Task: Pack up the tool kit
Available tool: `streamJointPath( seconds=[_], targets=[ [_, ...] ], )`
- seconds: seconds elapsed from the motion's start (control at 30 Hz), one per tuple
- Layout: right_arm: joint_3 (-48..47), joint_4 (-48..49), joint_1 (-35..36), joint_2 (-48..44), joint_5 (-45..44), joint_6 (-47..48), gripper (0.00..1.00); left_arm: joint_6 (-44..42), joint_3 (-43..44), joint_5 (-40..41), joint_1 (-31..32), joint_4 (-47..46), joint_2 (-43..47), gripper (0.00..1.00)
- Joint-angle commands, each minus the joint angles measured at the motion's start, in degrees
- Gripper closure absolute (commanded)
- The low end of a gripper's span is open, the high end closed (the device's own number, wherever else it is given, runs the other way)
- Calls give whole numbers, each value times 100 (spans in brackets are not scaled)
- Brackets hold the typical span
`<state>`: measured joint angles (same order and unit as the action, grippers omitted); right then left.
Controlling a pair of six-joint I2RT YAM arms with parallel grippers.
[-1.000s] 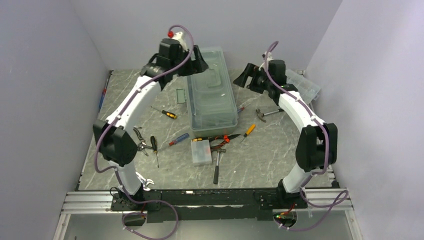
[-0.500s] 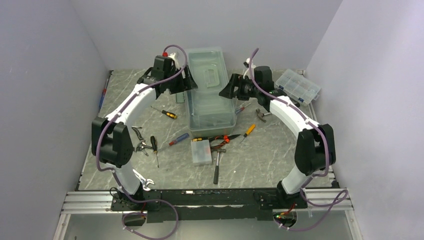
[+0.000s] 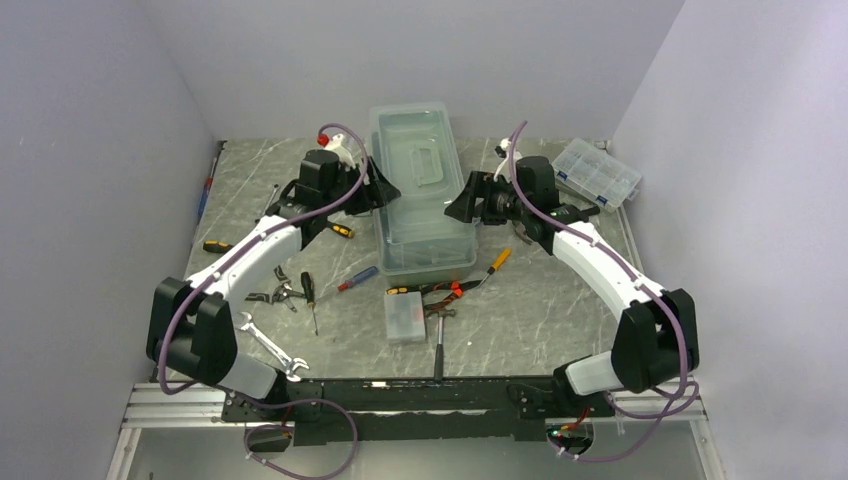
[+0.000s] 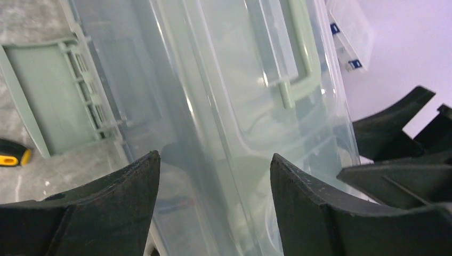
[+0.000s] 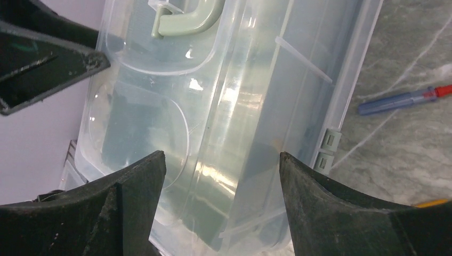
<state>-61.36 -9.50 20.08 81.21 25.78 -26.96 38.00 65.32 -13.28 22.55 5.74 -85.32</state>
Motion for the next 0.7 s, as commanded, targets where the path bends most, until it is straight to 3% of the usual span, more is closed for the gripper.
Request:
streamJointPath(
  seconds=[0.0, 0.23, 0.33, 0.5, 0.67],
  targets=[
    [137, -575, 75, -290, -76, 212, 21, 88, -348, -660, 528, 484, 88, 24],
    [84, -761, 70, -516, -157, 226, 21, -205, 145, -358, 540, 1032, 254, 25],
    [-66, -907, 73, -595, -344, 266, 18, -480, 516, 42, 532, 1547, 330, 19],
    [-483, -1245, 25, -589, -795, 436, 11, -986, 1616, 861, 358, 2365, 280, 10],
    [-748, -1352, -64, -708, -1289, 413, 9, -1153, 2781, 673, 312, 2638, -161, 11]
  ],
)
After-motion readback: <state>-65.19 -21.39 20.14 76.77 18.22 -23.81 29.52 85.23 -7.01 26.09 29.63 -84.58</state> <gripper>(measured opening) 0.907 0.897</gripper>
